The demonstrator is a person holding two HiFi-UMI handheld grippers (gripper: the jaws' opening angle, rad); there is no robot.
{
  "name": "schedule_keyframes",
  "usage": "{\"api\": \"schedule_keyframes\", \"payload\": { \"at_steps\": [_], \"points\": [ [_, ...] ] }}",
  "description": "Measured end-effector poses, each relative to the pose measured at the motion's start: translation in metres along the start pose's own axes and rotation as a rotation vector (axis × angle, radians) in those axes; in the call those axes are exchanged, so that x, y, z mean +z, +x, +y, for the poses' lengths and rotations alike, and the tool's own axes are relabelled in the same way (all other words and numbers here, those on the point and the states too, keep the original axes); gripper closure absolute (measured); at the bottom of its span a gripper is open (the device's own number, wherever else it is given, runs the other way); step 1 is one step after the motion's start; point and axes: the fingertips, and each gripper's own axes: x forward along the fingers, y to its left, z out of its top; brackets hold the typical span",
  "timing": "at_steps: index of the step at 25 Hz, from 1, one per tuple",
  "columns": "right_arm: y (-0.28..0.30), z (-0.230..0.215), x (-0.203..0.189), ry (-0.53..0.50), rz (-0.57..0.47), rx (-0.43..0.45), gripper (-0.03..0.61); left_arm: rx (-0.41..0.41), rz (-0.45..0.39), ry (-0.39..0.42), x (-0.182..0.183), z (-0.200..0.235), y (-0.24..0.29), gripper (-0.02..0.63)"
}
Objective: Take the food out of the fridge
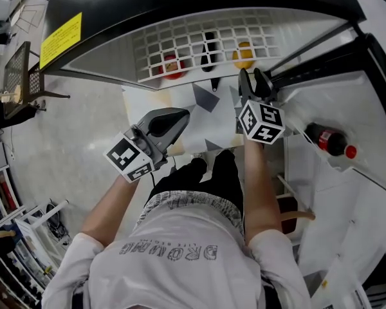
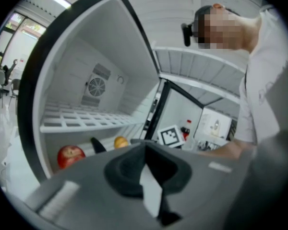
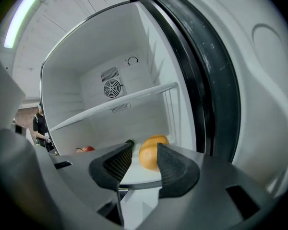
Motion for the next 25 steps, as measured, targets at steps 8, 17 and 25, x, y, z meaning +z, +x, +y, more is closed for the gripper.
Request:
{"api": "schedule_keyframes", "payload": {
  "at_steps": [8, 17, 25],
  "points": [
    [0.029, -0.001, -0.01, 0.015, 0.025, -0.013, 0.339, 0.017, 0.009, -0.01, -0.011, 0.01, -0.003, 0.606],
    [0.053, -0.012, -0.018, 0.027, 0.046, -0.071, 0.293, 0.021, 0.014, -0.027, -0.022, 0.018, -0.004, 0.606],
    [0.062, -0.015, -0.022, -0.019, 0.077, -0.086, 0.295, 0.026, 0.006, -0.033, -0.021, 0.023, -0.004, 0.606]
  ]
}}
